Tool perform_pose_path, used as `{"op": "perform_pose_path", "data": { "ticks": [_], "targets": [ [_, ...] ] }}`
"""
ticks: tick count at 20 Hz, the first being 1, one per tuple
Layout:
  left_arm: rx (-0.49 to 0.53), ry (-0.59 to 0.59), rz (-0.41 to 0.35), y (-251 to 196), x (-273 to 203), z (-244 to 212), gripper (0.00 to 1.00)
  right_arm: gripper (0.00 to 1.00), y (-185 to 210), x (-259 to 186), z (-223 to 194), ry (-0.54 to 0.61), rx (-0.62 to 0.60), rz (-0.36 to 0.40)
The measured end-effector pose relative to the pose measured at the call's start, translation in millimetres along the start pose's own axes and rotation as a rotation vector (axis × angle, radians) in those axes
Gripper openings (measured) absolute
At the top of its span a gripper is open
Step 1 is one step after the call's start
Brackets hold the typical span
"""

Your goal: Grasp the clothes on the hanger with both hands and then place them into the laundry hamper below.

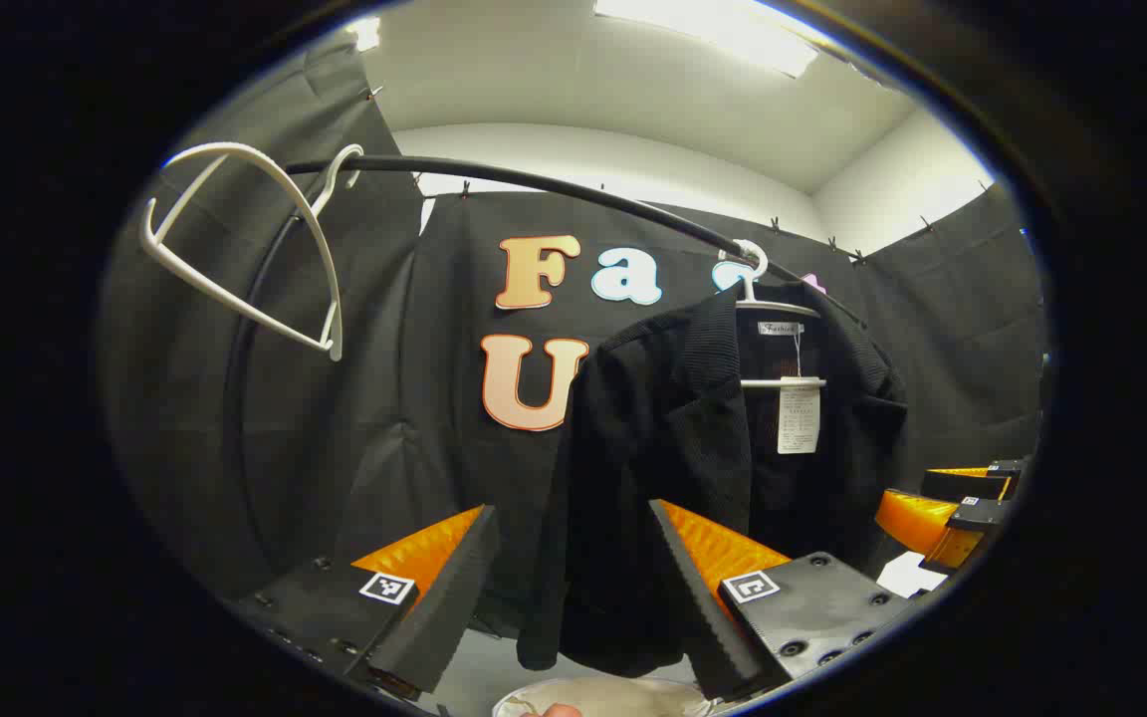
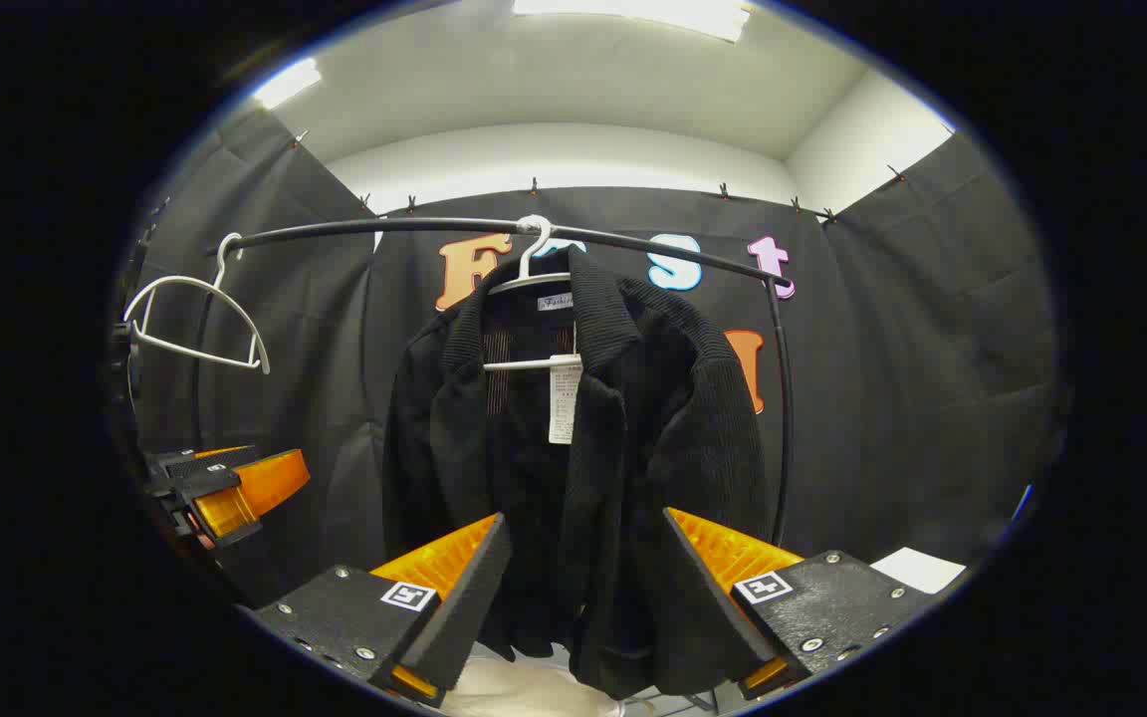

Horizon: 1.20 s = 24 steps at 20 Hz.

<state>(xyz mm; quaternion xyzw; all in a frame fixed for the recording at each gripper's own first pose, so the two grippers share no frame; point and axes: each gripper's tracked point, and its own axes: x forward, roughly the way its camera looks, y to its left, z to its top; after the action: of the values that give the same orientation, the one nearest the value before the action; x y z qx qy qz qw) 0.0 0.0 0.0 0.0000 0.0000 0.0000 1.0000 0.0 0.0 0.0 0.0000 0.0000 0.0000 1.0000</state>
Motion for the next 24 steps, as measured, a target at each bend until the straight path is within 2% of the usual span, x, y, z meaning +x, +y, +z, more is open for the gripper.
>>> {"op": "perform_pose_path", "data": {
  "ticks": [1,3,4,5,6,8,9,11,12,15,16,18,24],
  "targets": [
    [-0.003,0.003,-0.003,-1.5,-0.3,-0.7,0.93,1.00,-1.0,0.0,-1.2,0.002,-0.005,-0.002],
    [-0.006,0.006,-0.003,-2.1,-1.9,-3.0,0.93,1.00,-2.8,-2.7,-3.2,0.007,-0.014,-0.005],
    [-0.006,0.008,-0.004,-2.1,-2.1,-4.3,0.93,0.93,-3.0,-4.1,-4.7,0.011,-0.017,-0.007],
    [-0.004,0.011,-0.004,-2.2,-2.7,-4.8,0.93,0.93,-3.2,-5.2,-5.8,0.014,-0.017,-0.008],
    [-0.002,0.012,-0.006,-2.7,-2.9,-5.5,0.93,1.00,-3.0,-5.4,-6.3,0.016,-0.015,-0.007],
    [0.004,0.012,-0.011,-2.9,-2.0,-4.6,0.96,1.00,-1.7,-6.4,-8.3,0.023,-0.010,-0.006],
    [0.008,0.011,-0.013,-2.9,-1.3,-4.3,0.96,0.93,-0.8,-5.7,-9.5,0.028,-0.008,-0.005],
    [0.012,0.007,-0.015,-2.0,0.1,-3.4,0.96,0.93,1.2,-4.4,-10.4,0.033,-0.007,-0.002],
    [0.010,0.008,-0.016,-2.1,-0.5,-3.6,0.93,0.93,2.3,-4.6,-10.2,0.033,-0.009,0.000],
    [-0.003,0.017,-0.014,-0.8,-0.7,-6.5,0.93,0.93,2.1,-3.8,-12.2,0.036,-0.019,0.001],
    [-0.006,0.021,-0.010,-0.2,-0.7,-7.8,0.96,0.93,2.7,-4.0,-12.9,0.038,-0.022,0.000],
    [-0.010,0.022,-0.005,2.2,-0.3,-9.0,0.93,0.93,3.0,-3.3,-15.5,0.046,-0.020,-0.001],
    [0.000,0.023,0.007,6.2,-1.2,-8.9,0.93,0.93,2.1,-3.2,-20.3,0.058,-0.005,-0.004]
  ]
}}
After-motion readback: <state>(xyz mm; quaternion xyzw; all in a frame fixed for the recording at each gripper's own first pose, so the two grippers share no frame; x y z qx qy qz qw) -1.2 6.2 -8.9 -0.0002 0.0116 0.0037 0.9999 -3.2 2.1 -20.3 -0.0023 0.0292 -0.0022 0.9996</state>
